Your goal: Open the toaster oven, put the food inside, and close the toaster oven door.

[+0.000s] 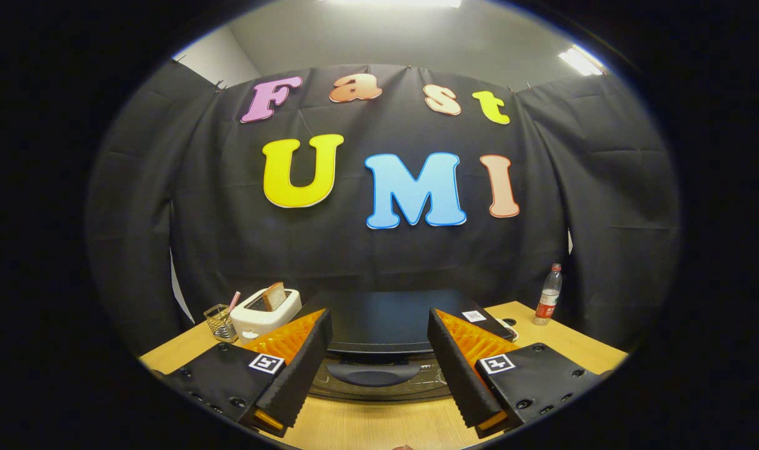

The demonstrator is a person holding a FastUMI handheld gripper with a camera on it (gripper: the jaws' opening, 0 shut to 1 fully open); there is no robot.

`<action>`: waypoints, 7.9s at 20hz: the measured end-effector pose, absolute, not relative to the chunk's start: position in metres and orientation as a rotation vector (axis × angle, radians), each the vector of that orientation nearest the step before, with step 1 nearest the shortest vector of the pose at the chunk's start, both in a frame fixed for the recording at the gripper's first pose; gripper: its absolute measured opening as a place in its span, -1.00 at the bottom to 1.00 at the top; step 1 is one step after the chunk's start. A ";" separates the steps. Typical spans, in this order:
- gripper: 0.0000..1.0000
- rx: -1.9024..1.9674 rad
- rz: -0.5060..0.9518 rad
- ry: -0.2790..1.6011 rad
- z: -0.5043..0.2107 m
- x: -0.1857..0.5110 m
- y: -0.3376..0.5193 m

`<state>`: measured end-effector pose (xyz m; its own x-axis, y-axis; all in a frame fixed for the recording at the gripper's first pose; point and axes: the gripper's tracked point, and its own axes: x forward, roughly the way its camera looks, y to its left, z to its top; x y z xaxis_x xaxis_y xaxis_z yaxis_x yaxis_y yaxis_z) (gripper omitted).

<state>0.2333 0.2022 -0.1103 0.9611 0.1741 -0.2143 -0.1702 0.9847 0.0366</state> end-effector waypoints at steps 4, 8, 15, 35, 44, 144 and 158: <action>0.95 0.023 0.163 0.298 -0.146 0.249 0.201; 0.95 0.007 0.143 0.392 -0.180 0.258 0.202; 0.96 -0.012 0.114 0.411 -0.196 0.259 0.201; 0.97 0.012 0.117 0.521 -0.247 0.157 0.182; 0.97 -0.012 0.153 0.689 -0.286 0.116 0.178; -0.98 1.259 -0.089 0.846 -0.267 0.138 0.174; -0.97 1.307 -0.239 0.812 -0.303 0.220 0.223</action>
<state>0.2202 0.2233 -0.3026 0.7083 0.2785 -0.6487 0.5852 0.2823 0.7602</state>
